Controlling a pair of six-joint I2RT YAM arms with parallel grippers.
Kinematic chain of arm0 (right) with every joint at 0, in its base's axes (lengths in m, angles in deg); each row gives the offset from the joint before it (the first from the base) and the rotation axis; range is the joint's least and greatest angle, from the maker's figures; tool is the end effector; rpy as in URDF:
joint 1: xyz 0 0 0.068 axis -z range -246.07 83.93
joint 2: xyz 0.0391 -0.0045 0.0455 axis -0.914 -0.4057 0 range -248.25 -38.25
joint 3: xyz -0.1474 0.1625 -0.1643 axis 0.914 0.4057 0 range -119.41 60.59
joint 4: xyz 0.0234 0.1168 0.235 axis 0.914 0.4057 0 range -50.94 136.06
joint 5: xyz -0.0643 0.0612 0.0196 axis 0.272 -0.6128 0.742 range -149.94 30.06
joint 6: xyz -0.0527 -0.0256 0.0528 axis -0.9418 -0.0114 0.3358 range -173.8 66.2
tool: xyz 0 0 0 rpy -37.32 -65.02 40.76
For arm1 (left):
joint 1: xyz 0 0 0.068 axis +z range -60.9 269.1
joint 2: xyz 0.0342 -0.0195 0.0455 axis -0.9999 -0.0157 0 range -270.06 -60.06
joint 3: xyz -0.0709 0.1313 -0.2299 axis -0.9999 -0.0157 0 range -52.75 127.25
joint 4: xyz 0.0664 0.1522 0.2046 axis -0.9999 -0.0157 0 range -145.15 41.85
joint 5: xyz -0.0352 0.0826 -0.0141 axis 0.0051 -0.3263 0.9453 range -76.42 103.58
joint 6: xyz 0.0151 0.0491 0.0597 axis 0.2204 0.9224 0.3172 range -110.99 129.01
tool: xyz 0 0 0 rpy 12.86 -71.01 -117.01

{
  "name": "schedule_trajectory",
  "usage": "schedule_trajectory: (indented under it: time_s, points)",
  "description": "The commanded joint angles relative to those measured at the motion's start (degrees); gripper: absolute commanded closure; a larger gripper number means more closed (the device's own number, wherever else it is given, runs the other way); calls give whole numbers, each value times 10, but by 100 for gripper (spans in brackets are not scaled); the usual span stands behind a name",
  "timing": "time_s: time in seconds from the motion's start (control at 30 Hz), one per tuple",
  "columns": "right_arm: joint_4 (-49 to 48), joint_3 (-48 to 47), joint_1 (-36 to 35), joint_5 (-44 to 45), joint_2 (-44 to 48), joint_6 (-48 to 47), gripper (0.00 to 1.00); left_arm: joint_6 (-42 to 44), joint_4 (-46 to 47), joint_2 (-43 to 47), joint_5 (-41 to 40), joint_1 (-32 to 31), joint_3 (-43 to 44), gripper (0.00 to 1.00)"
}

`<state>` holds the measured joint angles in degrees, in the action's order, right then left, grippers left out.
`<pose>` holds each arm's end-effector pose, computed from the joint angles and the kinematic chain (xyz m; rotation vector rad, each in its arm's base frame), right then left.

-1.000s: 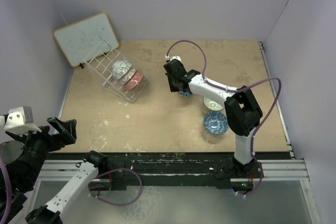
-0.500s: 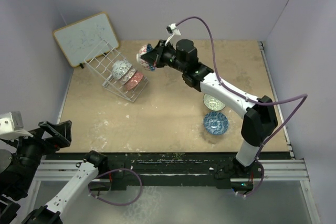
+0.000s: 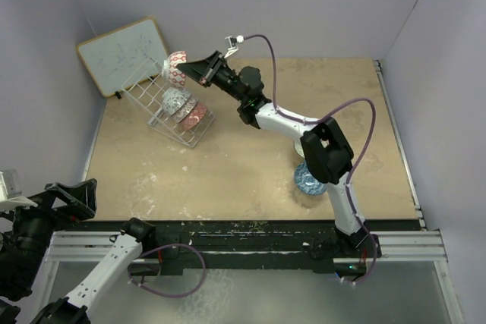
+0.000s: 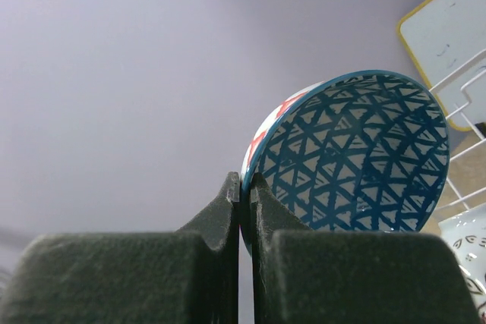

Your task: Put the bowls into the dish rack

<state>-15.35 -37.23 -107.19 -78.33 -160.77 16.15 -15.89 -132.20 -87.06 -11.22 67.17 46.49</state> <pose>0.3869 0.3661 0.3569 -0.0263 1.2915 1.8806 -0.0503 0.0508 0.4599 -0.3549 1.7264 -0.2102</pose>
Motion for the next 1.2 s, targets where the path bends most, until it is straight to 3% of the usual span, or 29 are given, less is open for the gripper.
schedule_trajectory:
  time_s: [0.0,0.6,1.17]
  points:
    - [-177,-57,-15,34,-16,92,100,0,-4,-12,-12,-3,10,1]
    - [-248,-154,-55,98,-165,197,100,-1,-21,-10,-19,-6,16,1]
    - [-206,-89,-68,182,-162,245,100,-9,-41,-3,-32,-13,29,1]
